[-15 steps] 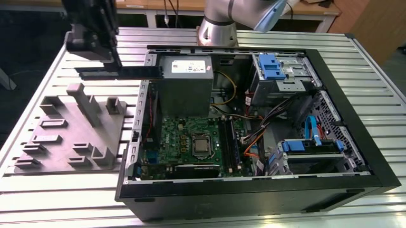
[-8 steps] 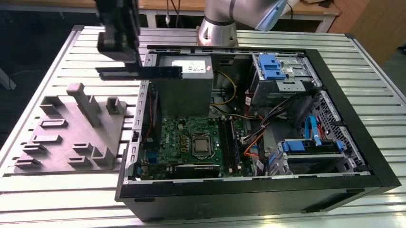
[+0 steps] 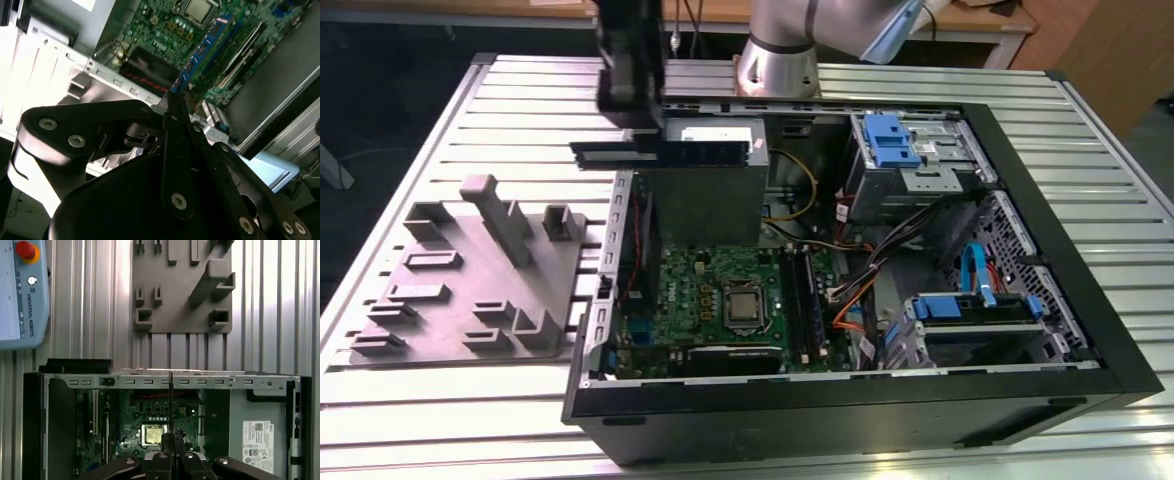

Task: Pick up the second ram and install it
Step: 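Pick up the second ram and move it above second insertion slot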

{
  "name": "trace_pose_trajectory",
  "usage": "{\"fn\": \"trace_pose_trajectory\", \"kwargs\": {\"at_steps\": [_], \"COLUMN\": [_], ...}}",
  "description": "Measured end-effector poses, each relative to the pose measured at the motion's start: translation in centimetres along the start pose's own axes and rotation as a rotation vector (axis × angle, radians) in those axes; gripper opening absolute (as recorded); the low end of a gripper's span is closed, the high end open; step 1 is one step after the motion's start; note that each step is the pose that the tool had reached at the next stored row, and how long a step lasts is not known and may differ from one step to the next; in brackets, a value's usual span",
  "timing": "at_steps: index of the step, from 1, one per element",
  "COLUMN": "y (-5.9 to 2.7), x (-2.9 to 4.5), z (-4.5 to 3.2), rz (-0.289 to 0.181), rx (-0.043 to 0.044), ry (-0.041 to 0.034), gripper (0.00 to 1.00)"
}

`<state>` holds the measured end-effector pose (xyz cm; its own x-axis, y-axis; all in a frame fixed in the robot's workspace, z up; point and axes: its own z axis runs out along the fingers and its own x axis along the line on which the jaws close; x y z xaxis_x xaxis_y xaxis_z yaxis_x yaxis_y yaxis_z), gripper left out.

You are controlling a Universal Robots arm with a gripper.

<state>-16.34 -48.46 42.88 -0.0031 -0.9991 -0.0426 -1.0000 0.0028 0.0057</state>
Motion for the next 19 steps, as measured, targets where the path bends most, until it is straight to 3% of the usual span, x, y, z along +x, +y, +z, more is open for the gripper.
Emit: {"fn": "trace_pose_trajectory", "kwargs": {"at_steps": [12,16,19], "y": [-5.05,-6.36,-6.56], "x": [-0.01,-0.01,0.00], "z": [0.10,0.13,0.13], "rz": [0.000,0.000,0.000], "rx": [-0.0044,-0.0050,-0.0050], "ry": [-0.0001,0.0001,0.0001], "gripper": [0.11,0.11,0.11]}}
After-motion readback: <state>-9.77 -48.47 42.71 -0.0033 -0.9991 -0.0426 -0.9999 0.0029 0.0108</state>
